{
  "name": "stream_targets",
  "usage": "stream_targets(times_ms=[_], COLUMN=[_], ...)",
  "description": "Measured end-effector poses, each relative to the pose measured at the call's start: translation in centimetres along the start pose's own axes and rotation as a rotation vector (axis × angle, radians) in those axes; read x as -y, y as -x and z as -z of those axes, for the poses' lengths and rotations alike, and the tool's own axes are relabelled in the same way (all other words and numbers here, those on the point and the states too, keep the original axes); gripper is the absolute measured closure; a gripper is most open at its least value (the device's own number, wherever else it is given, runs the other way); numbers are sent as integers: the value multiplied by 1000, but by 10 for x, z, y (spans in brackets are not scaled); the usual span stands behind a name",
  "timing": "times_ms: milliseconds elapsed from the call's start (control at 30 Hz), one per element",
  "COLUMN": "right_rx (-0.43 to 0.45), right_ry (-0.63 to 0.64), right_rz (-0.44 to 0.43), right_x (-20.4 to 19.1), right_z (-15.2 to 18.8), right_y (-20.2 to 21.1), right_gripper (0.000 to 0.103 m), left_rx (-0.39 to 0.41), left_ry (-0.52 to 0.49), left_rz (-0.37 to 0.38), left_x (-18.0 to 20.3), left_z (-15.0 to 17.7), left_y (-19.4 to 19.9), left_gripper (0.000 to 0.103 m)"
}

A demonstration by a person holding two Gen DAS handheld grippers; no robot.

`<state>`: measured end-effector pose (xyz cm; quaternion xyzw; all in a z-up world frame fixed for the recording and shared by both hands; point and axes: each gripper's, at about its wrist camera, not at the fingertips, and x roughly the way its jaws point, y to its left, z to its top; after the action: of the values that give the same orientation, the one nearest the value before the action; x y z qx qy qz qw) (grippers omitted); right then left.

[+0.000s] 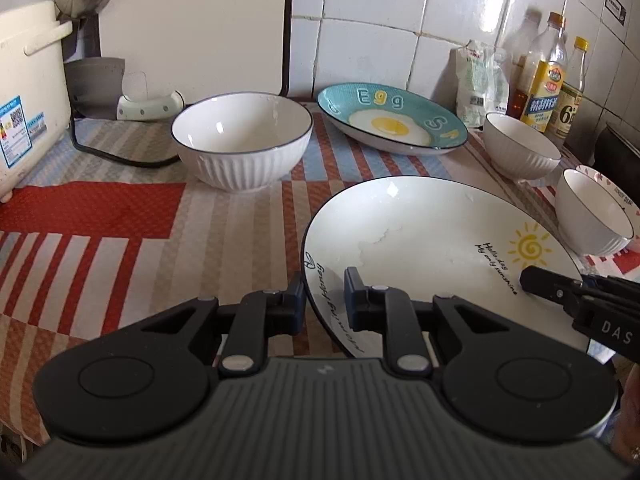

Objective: Organize plates and bowls

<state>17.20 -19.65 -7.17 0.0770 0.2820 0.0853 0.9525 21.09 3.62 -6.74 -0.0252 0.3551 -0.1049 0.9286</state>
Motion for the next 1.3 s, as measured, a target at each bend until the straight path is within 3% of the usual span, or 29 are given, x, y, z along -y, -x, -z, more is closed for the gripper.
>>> stream_targets(times_ms=[267, 300, 333, 367, 400, 433, 867, 1300], right_rx=[-64, -64, -67, -72, -70, -66, -17, 70], right_ry=[-45, -48, -39, -21, -4, 6, 96, 138], right_rz=[-32, -20, 7, 33, 50, 63, 166, 231], right_x=[10, 11, 9, 7, 6, 5, 3, 32], right_z=[1, 1, 0, 0, -1, -1, -13, -26], right_y=[-5, -4, -2, -1, 2, 6, 77, 167], right_gripper=[71, 67, 49, 33, 28, 27, 23, 18], left_rx=[-12, 0, 14, 26, 38, 48, 151, 260], left_ry=[-3, -15, -37, -54, -57, -58, -163, -279], left_rz=[-21, -45, -66, -78, -82, -83, -3, 151], left_x=[0, 2, 4, 5, 5, 5, 34, 109], left_z=[2, 1, 1, 1, 0, 0, -3, -3], left_y=[-3, -2, 1, 4, 9, 13, 81, 135], left_gripper=[83, 81, 77, 65, 55, 53, 32, 20])
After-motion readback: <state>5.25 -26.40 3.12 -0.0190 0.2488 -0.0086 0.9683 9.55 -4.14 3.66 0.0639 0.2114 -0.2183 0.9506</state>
